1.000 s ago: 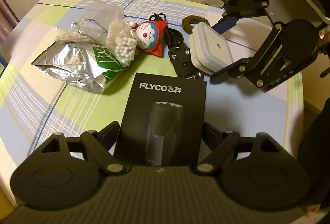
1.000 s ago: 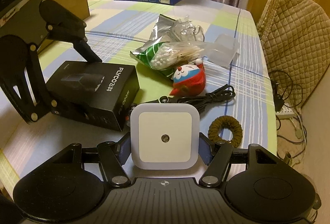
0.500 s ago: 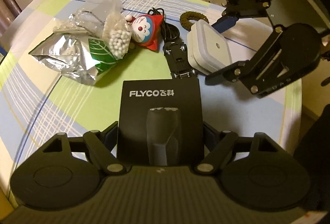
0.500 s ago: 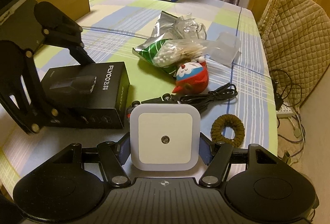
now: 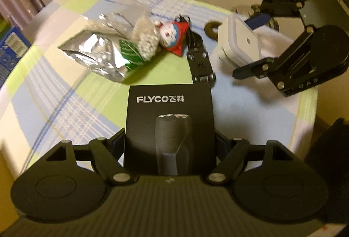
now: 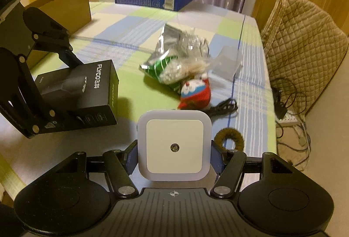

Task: Organize objects
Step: 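Carry the box and light into the cardboard box and open both tools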

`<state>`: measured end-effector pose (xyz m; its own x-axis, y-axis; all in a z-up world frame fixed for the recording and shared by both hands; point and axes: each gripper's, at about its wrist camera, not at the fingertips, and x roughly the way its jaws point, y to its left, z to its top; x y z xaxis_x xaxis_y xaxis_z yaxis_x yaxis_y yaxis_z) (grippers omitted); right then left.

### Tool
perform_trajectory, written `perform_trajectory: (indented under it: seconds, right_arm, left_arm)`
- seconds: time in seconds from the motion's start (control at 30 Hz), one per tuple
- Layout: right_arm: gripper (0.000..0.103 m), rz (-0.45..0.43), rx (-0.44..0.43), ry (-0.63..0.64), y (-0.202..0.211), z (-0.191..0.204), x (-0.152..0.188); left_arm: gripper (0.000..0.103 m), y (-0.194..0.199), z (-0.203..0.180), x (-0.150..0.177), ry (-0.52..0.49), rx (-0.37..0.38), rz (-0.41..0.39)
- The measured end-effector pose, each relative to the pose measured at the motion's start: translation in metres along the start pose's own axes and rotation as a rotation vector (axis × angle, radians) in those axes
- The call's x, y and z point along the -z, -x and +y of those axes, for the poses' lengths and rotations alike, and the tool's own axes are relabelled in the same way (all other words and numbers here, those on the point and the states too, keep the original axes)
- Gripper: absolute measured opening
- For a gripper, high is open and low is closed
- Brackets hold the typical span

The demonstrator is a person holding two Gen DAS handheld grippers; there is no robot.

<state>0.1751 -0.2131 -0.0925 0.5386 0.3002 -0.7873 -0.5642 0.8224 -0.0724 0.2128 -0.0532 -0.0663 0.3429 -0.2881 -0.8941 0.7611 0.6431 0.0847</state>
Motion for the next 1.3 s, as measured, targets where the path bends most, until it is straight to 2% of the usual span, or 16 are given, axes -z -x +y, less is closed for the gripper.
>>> perform_trajectory:
  seconds: [0.2,0.37,0.5,0.7,0.87,0.97,1.07,1.3]
  right_arm:
    - [0.062,-0.058,-0.007,0.018,0.036,0.017,-0.032]
    - [0.062,-0.129,-0.051,0.079,0.061,0.05,-0.076]
    - [0.062,-0.173,-0.124,0.145,0.067,0.091,-0.117]
    - [0.062,-0.218,-0.263,0.254,0.052,0.175,-0.175]
    - [0.062,-0.217,-0.347,0.35,0.029,0.239,-0.212]
    - [0.062,-0.208,-0.382,0.405,0.015,0.267,-0.223]
    - [0.062,-0.189,-0.407,0.459,-0.003,0.295,-0.233]
    - [0.062,-0.124,-0.436,0.546,-0.046,0.33,-0.236]
  left_arm:
    - [0.075,0.061,0.021,-0.004,0.065,-0.055,-0.069]
    - [0.075,0.123,0.049,0.008,0.11,-0.127,-0.109]
    - [0.075,0.172,0.079,0.032,0.156,-0.219,-0.106]
    - [0.075,0.224,0.141,0.089,0.276,-0.358,-0.041]
    - [0.076,0.241,0.188,0.138,0.378,-0.423,0.003]
    - [0.076,0.247,0.21,0.163,0.426,-0.435,0.007]
    - [0.076,0.242,0.225,0.179,0.463,-0.428,0.009]
    - [0.076,0.213,0.248,0.207,0.525,-0.381,0.021]
